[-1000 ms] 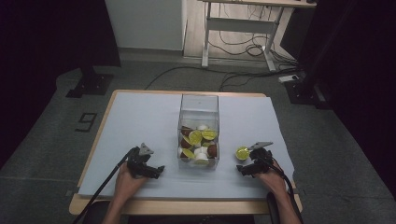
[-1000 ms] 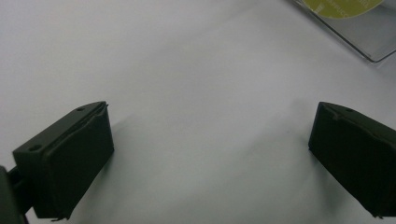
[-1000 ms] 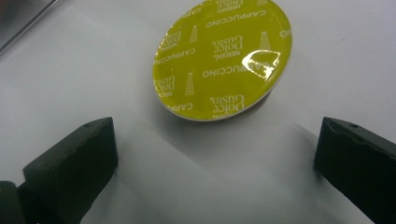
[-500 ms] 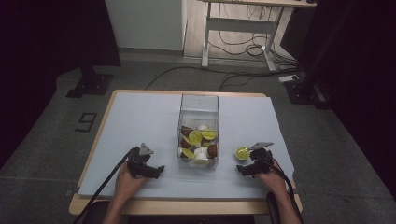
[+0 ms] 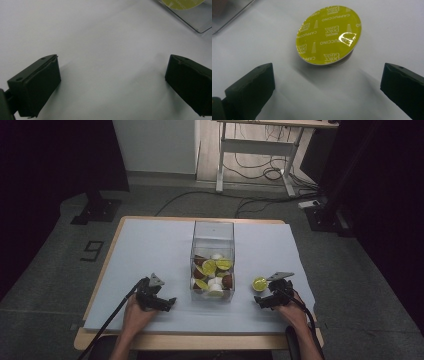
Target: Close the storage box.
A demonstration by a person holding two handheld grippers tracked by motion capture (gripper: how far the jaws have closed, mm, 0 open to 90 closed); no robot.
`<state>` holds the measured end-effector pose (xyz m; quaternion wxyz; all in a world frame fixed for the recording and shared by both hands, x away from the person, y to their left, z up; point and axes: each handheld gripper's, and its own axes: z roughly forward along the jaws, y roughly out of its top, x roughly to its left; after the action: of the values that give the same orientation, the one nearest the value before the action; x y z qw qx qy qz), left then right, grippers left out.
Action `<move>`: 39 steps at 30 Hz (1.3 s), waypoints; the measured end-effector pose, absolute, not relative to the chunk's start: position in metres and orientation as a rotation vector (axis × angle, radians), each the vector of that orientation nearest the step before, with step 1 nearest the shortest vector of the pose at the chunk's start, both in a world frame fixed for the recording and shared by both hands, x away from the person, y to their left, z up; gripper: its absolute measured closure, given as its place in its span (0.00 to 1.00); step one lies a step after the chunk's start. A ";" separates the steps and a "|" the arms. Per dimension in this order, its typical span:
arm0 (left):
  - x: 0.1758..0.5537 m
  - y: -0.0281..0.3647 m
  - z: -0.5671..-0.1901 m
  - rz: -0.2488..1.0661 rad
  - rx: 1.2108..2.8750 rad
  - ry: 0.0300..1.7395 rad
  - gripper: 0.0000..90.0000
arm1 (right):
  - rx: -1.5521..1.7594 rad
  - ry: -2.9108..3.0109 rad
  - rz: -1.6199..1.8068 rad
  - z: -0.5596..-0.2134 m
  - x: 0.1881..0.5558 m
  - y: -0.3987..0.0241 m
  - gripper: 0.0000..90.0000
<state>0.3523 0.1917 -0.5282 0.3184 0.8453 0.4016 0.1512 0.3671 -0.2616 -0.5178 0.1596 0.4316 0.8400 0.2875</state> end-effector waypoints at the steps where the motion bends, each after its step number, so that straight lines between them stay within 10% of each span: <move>1: 0.352 0.192 -0.528 0.399 2.224 1.056 0.00 | 1.231 2.396 0.823 -0.517 0.367 -0.262 0.00; 39: 0.325 0.178 -0.490 0.352 2.121 0.820 0.09 | 1.060 2.377 0.975 -0.477 0.345 -0.245 0.02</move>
<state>0.3246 0.1780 -0.4900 0.4081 0.8414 0.3255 0.1395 0.3454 -0.2450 -0.4769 0.1805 0.3751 0.8412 0.3450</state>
